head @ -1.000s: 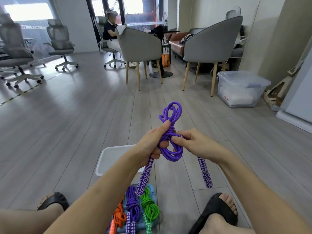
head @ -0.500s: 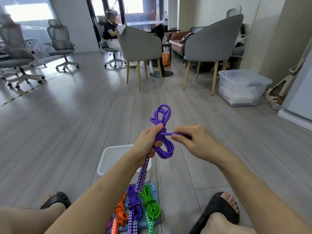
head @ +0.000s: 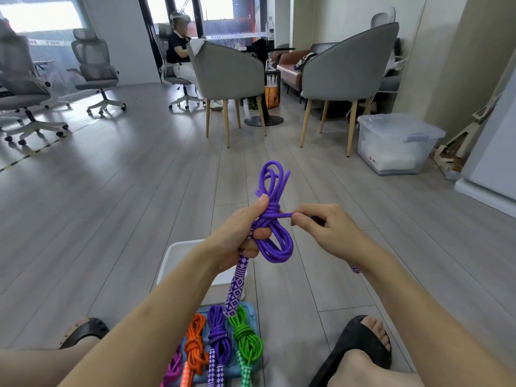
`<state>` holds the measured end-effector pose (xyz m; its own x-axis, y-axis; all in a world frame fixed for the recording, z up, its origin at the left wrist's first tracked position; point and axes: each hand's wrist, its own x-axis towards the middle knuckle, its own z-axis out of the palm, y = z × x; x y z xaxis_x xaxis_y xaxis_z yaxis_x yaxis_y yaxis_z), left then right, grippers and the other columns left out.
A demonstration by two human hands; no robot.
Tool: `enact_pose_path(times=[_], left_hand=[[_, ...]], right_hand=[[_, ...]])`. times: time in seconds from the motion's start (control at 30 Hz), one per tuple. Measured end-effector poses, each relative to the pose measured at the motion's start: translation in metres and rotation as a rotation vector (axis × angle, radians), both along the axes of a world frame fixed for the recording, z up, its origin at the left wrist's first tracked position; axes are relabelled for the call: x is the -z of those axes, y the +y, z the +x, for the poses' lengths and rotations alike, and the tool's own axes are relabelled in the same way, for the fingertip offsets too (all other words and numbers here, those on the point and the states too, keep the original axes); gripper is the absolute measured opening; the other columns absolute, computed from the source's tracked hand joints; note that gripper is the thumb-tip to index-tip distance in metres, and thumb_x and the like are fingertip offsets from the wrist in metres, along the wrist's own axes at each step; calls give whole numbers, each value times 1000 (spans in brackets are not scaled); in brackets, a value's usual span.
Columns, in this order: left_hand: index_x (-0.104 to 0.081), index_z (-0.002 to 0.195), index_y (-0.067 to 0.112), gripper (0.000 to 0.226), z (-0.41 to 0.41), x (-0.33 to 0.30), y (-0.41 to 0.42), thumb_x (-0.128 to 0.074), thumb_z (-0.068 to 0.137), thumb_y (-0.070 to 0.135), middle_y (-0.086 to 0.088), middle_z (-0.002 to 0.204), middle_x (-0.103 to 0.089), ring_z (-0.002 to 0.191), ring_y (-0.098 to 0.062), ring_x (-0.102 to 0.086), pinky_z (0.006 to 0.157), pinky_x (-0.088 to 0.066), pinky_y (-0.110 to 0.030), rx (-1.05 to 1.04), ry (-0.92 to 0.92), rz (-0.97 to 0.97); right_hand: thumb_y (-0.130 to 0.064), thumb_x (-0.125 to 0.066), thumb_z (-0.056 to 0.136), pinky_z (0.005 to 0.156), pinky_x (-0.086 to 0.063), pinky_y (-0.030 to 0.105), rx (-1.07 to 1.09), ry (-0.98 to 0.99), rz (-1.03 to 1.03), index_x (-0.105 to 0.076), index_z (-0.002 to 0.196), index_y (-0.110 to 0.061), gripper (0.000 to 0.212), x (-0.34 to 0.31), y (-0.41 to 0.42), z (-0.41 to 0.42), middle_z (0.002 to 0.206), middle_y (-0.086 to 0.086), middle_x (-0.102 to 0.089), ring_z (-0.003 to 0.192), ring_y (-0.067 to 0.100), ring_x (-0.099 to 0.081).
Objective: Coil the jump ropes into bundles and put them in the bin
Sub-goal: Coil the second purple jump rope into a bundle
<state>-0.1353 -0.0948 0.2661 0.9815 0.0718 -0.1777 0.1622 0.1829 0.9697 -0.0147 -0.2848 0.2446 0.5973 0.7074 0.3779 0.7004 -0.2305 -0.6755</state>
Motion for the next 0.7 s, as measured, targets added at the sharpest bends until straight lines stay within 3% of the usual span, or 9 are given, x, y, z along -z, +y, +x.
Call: enact_pose_path(times=[0.13,0.23,0.3,0.37,0.53,0.7], left_hand=[[-57,114,14,45,-1,-3,-5,-53,95,54,6,63,-33,45,-5,-17,42,-15,-20,66,-85,-17],[-56,118,11,45,0,-9,-5,-54,95,50,6,61,-33,40,-4,-19,40,-15,-20,14,-108,-89],[-58,117,11,44,2,-12,-6,-53,97,50,6,62,-32,40,-4,-18,42,-12,-23,-24,-116,-123],[-59,116,11,42,3,-12,-8,-53,98,49,5,62,-33,42,-5,-17,45,-11,-25,-50,-116,-134],[-61,111,14,35,5,-6,-8,-52,102,47,6,63,-34,47,-8,-10,43,-13,-22,-106,-102,-164],[-62,110,15,35,7,-6,-1,-54,101,47,6,63,-35,42,-5,-16,40,-16,-20,-141,-100,-183]], right_hand=[[-33,-58,104,64,-40,33,-67,197,108,-69,91,-24,19,16,8,3,68,-8,-54,65,11,-45],[-32,-62,101,77,-47,35,-66,247,116,-69,100,-22,12,37,13,4,84,5,-65,76,10,-54],[-36,-62,99,88,-49,35,-57,209,57,-67,108,-26,15,55,15,5,97,-2,-69,92,11,-62],[-36,-62,101,91,-50,32,-30,255,33,-64,113,-33,13,69,18,5,105,-8,-69,101,9,-63],[-34,-68,97,87,-54,30,106,307,-69,-62,111,-34,15,98,22,7,100,-14,-69,93,1,-64],[-34,-67,98,86,-54,37,239,378,-173,-67,106,-24,12,129,15,9,101,-7,-72,94,19,-67]])
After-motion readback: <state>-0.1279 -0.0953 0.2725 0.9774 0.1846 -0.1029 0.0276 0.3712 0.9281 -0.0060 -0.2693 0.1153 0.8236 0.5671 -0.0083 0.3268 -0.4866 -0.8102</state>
